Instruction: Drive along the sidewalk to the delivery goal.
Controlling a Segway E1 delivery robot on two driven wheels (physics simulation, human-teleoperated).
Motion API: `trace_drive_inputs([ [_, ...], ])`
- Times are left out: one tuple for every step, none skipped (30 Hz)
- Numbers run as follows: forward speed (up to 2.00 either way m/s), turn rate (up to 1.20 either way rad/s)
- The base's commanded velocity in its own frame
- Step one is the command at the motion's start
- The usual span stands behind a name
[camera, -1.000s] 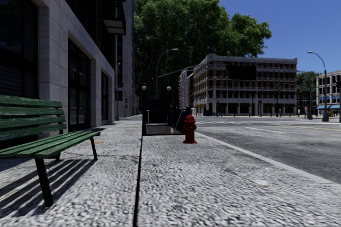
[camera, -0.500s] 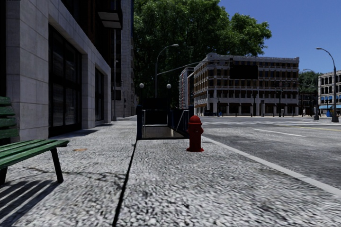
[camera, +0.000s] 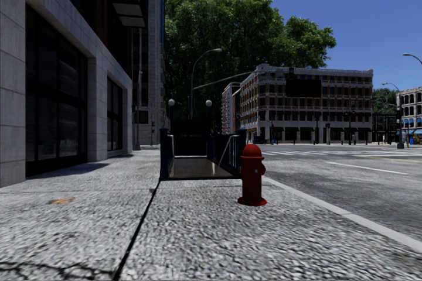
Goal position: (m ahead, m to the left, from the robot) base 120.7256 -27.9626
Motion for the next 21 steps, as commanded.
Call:
trace_drive_inputs([
  [2.00, 0.16],
  [2.00, 0.16],
  [2.00, 0.17],
  [2.00, 0.20],
  [2.00, 0.30],
  [2.00, 0.30],
  [2.00, 0.37],
  [2.00, 0.42],
  [2.00, 0.46],
  [2.00, 0.49],
  [2.00, 0.61],
  [2.00, 0.73],
  [2.00, 0.79],
  [2.00, 0.83],
  [2.00, 0.90],
  [2.00, 0.99],
  [2.00, 1.02],
  [2.00, 1.03],
  [2.00, 1.03],
  [2.00, 1.03],
  [2.00, 1.03],
])
